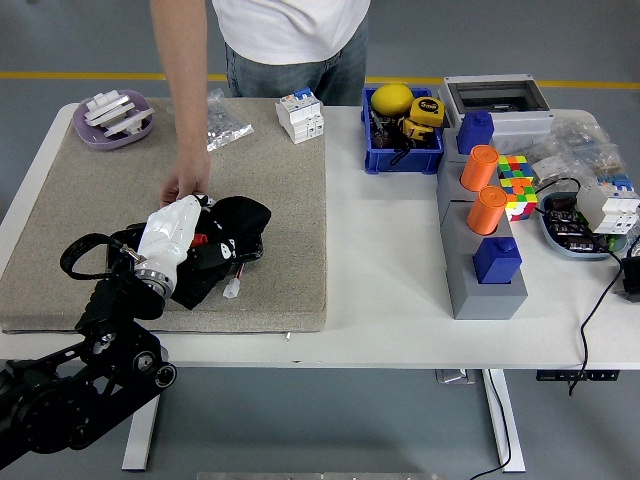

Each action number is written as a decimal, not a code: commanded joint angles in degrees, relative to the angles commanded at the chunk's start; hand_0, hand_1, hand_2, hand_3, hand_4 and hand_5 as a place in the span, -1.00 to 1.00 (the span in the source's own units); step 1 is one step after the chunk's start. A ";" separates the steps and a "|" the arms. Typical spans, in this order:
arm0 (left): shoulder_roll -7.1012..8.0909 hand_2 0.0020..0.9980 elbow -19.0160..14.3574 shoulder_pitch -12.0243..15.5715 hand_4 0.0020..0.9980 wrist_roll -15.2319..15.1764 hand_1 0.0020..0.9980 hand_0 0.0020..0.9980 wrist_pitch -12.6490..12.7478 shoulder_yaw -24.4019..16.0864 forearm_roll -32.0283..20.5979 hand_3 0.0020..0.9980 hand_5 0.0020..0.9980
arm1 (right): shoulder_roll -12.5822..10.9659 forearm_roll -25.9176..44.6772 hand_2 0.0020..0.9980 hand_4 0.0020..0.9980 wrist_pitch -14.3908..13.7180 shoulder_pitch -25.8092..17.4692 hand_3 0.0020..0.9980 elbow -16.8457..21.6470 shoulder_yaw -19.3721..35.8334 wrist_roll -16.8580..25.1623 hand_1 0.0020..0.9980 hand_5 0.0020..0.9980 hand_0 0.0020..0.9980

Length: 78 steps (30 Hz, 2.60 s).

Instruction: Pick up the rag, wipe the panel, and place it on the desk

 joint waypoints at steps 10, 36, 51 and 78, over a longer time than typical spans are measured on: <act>-1.23 -0.01 1.67 -1.32 -0.55 0.00 -0.79 -0.63 -0.07 0.91 -0.60 -0.03 -1.00 | 0.01 0.68 0.26 1.00 0.05 0.00 0.25 0.00 -0.78 0.23 -0.17 0.14 0.43; 4.65 -0.01 -0.56 8.09 -0.54 0.52 -0.79 -0.63 -0.30 -7.89 3.58 -0.03 -1.00 | 0.01 -2.10 0.26 1.00 -0.22 -0.96 0.25 0.00 3.24 0.01 -0.17 0.14 0.43; 7.52 -0.01 -0.78 13.16 -0.53 0.61 -0.78 -0.63 -0.53 -15.67 5.68 -0.03 -1.00 | 0.10 -3.11 0.26 1.00 -0.28 -1.22 0.25 0.00 4.60 -0.11 -0.17 0.14 0.43; 8.42 -0.01 7.75 8.59 -0.51 -1.28 -0.78 -0.63 0.83 -21.79 1.64 -0.03 -1.00 | 0.30 -2.61 0.26 1.00 -0.37 -0.40 0.25 0.00 3.73 -0.26 -0.17 0.14 0.43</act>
